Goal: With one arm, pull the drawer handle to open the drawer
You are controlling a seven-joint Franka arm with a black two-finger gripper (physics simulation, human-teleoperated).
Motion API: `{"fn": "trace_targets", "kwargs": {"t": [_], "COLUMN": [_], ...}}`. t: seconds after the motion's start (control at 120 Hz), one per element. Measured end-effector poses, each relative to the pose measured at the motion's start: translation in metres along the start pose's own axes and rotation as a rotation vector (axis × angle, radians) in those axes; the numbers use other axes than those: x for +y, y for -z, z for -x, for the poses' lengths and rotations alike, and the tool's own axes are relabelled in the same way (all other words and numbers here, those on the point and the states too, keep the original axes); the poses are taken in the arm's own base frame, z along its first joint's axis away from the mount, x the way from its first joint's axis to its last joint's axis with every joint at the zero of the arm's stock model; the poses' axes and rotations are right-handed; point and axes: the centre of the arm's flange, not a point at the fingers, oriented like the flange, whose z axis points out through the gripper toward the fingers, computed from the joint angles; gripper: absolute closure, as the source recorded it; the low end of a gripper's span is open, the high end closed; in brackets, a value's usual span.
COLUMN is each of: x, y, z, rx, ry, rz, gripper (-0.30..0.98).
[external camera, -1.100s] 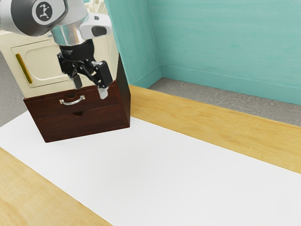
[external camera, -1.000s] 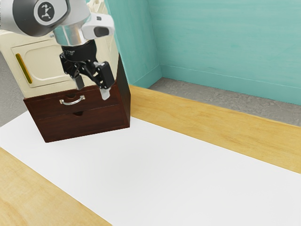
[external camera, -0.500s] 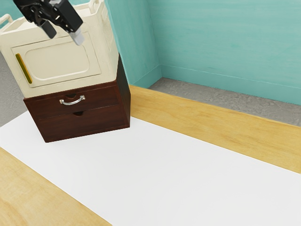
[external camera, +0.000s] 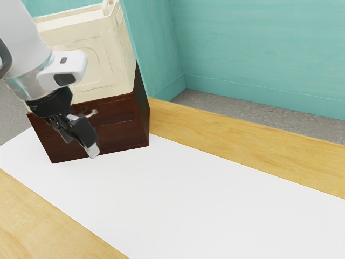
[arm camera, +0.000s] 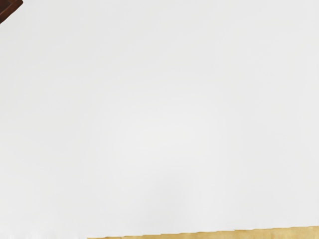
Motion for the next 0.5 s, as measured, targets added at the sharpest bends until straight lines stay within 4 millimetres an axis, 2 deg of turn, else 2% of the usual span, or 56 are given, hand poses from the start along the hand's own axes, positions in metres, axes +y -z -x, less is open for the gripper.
{"fn": "trace_targets", "kwargs": {"t": [0.067, 0.15, 0.2, 0.25, 0.3, 0.392, 0.5], "x": [0.009, 0.007, 0.004, 0.001, -0.010, -0.031, -0.039], "y": [-0.020, -0.022, -0.022, -0.030, -0.041, -0.047, -0.051], "z": [0.020, 0.036, 0.038, 0.040, 0.045, 0.047, 0.043], "rx": [0.000, 0.042, 0.058, 0.060, 0.071, 0.099, 0.120], "ry": [-0.054, -0.140, -0.191, -0.239, -0.268, -0.304, -0.374], "rz": [-0.028, -0.097, -0.141, -0.172, -0.189, -0.210, -0.269], "gripper": [0.00, 0.00, 0.00, 0.00, 0.00, 0.00, 0.00]}}
